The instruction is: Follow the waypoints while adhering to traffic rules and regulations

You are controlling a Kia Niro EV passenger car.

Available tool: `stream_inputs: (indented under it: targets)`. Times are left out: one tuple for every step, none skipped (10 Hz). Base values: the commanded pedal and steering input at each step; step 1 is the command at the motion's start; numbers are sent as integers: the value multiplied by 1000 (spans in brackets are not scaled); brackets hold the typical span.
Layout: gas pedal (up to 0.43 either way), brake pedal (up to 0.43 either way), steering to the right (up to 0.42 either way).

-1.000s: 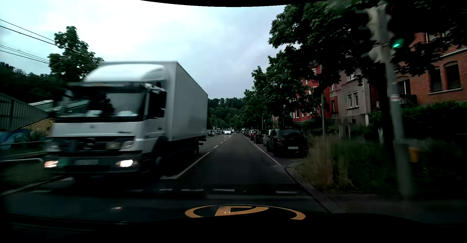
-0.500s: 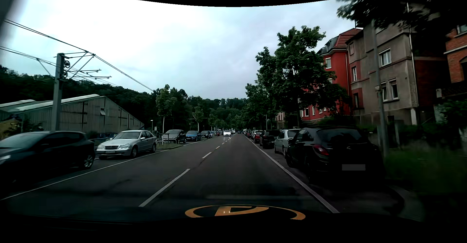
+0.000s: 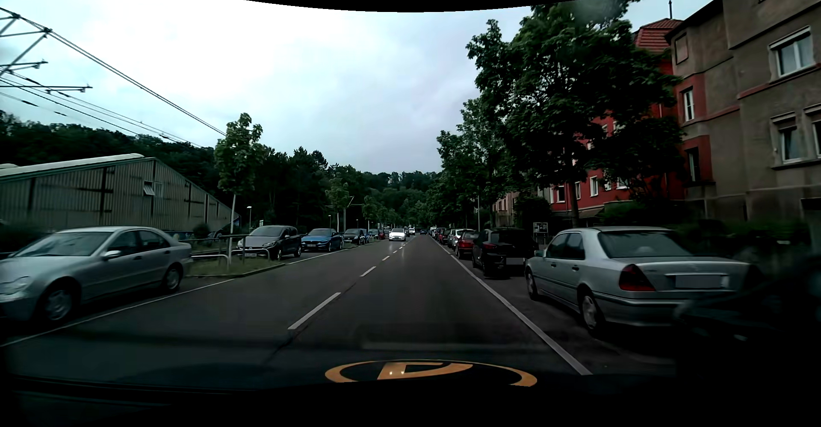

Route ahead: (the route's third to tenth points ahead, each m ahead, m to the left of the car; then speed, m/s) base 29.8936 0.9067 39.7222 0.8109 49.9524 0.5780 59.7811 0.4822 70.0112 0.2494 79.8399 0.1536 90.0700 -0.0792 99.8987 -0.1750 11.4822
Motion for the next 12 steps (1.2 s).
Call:
stream_inputs:
  targets:
    - [67, 0, -3]
    - [47, 0, -2]
    - [28, 0, -2]
    - [39, 0, -2]
    - [47, 0, -2]
    - [47, 0, -2]
    - [59, 0, 2]
    - [67, 0, 4]
    - [79, 0, 4]
    - [79, 0, 4]
    - [87, 0, 4]
    - [87, 0, 4]
